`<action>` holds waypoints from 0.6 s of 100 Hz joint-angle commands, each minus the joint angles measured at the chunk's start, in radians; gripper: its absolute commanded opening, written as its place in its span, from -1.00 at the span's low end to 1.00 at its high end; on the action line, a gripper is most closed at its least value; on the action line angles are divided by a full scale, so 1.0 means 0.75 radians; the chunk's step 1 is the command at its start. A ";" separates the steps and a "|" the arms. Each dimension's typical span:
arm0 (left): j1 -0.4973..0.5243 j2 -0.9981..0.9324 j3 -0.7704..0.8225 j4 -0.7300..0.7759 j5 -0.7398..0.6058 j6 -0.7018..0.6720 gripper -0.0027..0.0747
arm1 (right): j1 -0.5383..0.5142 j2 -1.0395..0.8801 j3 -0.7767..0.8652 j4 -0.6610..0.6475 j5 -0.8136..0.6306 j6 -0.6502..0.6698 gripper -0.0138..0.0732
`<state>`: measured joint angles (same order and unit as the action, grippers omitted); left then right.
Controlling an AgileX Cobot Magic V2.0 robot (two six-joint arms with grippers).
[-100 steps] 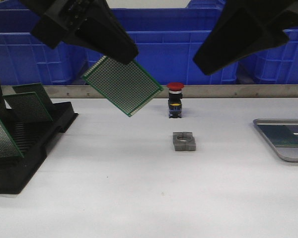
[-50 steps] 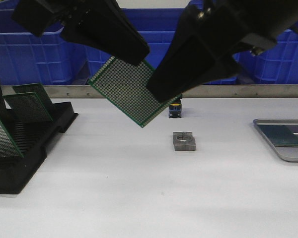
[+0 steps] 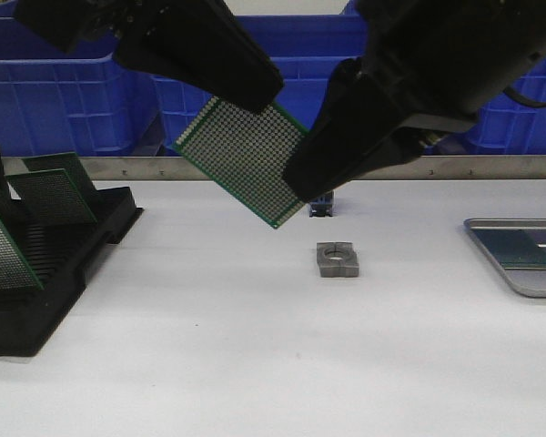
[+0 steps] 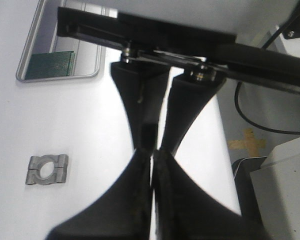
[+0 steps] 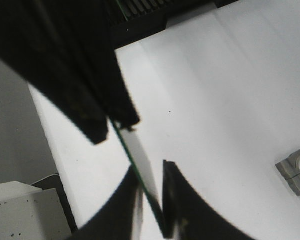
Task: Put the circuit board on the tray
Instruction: 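Grasp the second board with the right gripper beside the left gripper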
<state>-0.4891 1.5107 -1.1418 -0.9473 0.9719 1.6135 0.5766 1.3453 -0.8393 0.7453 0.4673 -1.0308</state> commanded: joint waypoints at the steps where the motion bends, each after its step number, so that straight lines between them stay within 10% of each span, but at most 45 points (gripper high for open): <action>1: -0.010 -0.053 -0.042 -0.093 0.001 -0.007 -0.98 | 0.002 -0.035 -0.032 0.044 -0.038 -0.008 -0.85; 20: -0.010 -0.053 -0.042 -0.086 -0.008 -0.007 -0.67 | 0.002 -0.035 -0.032 0.044 -0.006 -0.008 -0.84; 44: -0.010 -0.053 -0.042 -0.086 -0.080 -0.007 0.63 | -0.002 -0.035 -0.032 0.044 0.032 0.019 -0.84; 60: 0.022 -0.053 -0.042 -0.078 -0.171 -0.007 0.67 | -0.096 -0.035 -0.032 0.044 0.080 0.083 -0.84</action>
<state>-0.4854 1.5107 -1.1441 -0.9472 0.8777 1.6176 0.5486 1.3453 -0.8393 0.7476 0.5281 -0.9992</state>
